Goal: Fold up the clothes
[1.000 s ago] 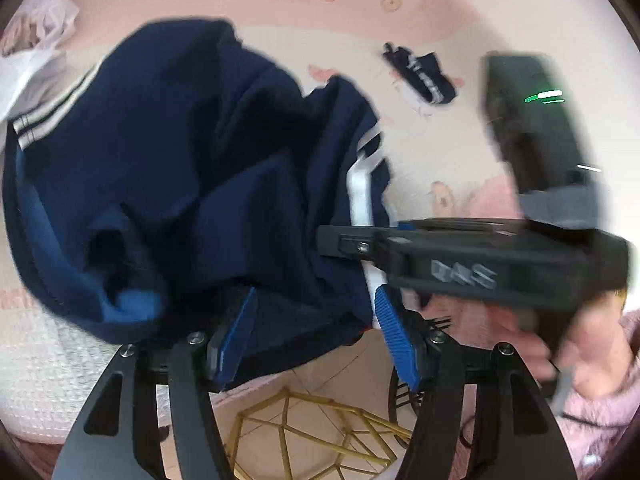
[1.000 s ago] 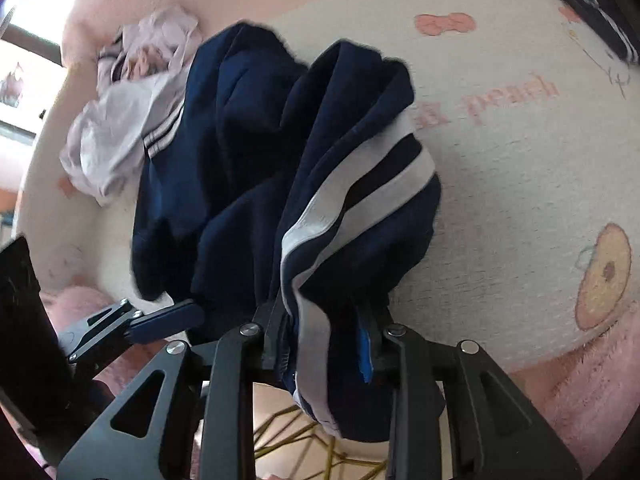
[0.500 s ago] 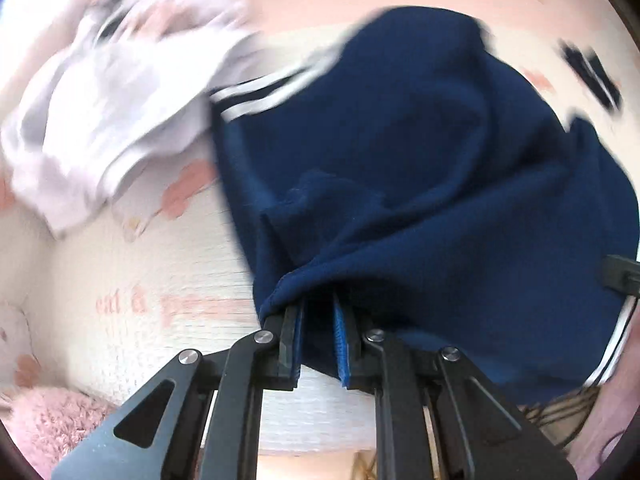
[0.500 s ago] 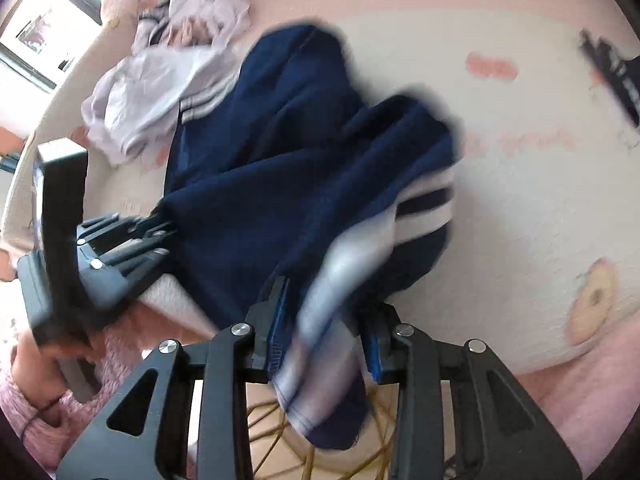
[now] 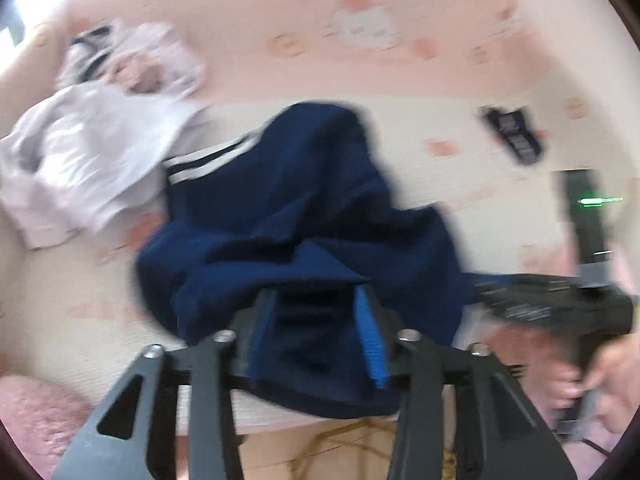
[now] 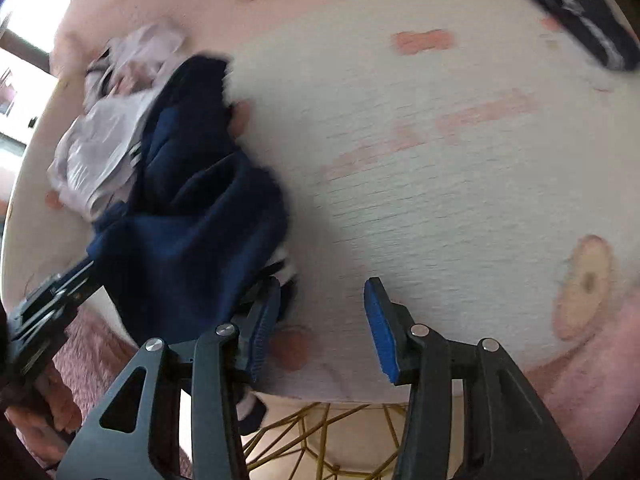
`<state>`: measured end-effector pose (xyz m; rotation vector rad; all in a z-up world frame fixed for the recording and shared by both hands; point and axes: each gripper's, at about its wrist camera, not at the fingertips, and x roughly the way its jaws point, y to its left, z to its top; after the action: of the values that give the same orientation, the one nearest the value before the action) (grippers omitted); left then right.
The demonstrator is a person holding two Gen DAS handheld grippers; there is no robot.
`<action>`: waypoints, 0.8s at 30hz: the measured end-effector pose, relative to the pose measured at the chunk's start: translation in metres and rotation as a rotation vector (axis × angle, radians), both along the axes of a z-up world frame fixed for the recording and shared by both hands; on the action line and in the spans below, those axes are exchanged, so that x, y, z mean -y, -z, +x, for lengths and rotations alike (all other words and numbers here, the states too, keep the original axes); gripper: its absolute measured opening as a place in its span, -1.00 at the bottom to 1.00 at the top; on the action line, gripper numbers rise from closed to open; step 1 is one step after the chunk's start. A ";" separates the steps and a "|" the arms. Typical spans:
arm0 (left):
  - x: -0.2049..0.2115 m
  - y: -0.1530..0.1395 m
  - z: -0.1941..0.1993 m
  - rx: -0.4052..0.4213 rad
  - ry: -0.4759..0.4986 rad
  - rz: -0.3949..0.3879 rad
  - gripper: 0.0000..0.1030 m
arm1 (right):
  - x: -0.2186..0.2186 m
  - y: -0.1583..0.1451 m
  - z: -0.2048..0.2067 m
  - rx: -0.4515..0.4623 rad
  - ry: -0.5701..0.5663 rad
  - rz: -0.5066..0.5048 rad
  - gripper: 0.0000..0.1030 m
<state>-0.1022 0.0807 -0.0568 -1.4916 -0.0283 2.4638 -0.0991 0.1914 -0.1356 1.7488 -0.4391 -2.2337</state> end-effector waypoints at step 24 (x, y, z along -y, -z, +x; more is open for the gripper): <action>0.000 0.046 0.061 0.175 0.065 -0.177 -0.57 | -0.005 -0.001 0.009 -0.012 -0.061 0.012 -0.41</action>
<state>-0.0416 0.0809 -0.1023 -1.7489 0.2069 2.3294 -0.0899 0.1964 -0.1347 1.7306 -0.3650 -2.2077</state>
